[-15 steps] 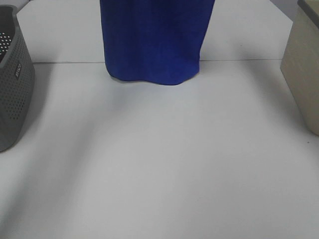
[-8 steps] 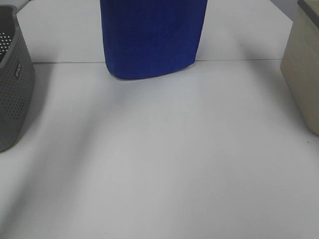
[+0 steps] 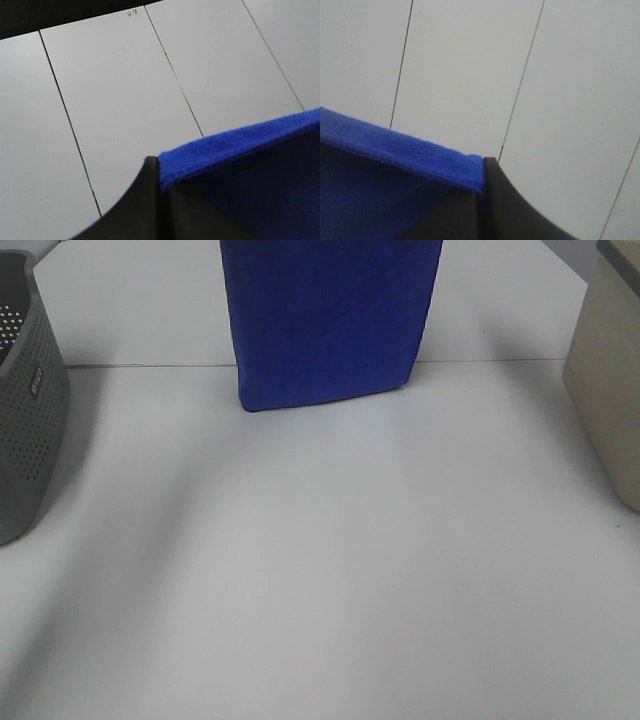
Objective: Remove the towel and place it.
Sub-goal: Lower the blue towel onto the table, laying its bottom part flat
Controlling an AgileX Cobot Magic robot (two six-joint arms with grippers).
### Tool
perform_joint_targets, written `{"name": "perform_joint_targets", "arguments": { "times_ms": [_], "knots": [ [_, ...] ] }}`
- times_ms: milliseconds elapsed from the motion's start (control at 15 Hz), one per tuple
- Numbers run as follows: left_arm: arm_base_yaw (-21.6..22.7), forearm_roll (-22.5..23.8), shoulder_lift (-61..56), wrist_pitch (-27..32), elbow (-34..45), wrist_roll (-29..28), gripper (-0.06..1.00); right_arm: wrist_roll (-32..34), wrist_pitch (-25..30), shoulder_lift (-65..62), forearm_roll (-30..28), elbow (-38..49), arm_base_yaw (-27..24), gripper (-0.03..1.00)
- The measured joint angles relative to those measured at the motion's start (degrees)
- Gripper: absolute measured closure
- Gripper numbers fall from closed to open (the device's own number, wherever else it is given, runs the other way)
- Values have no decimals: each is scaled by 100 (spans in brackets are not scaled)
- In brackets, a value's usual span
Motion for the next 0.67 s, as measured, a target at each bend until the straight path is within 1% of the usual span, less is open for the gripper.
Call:
{"name": "perform_joint_targets", "arguments": {
  "times_ms": [133, 200, 467, 667],
  "knots": [
    [11, 0, 46, -120, 0, 23, 94, 0, -258, 57, 0, 0, -63, 95],
    [115, 6, 69, -166, 0, 29, 94, 0, -619, 109, 0, 0, -120, 95],
    [218, -97, 97, -264, 0, 29, 94, 0, -974, 183, 0, 0, -115, 95],
    [223, -115, 97, -281, 0, 29, 94, 0, -991, 206, 0, 0, -120, 95]
  ]
}}
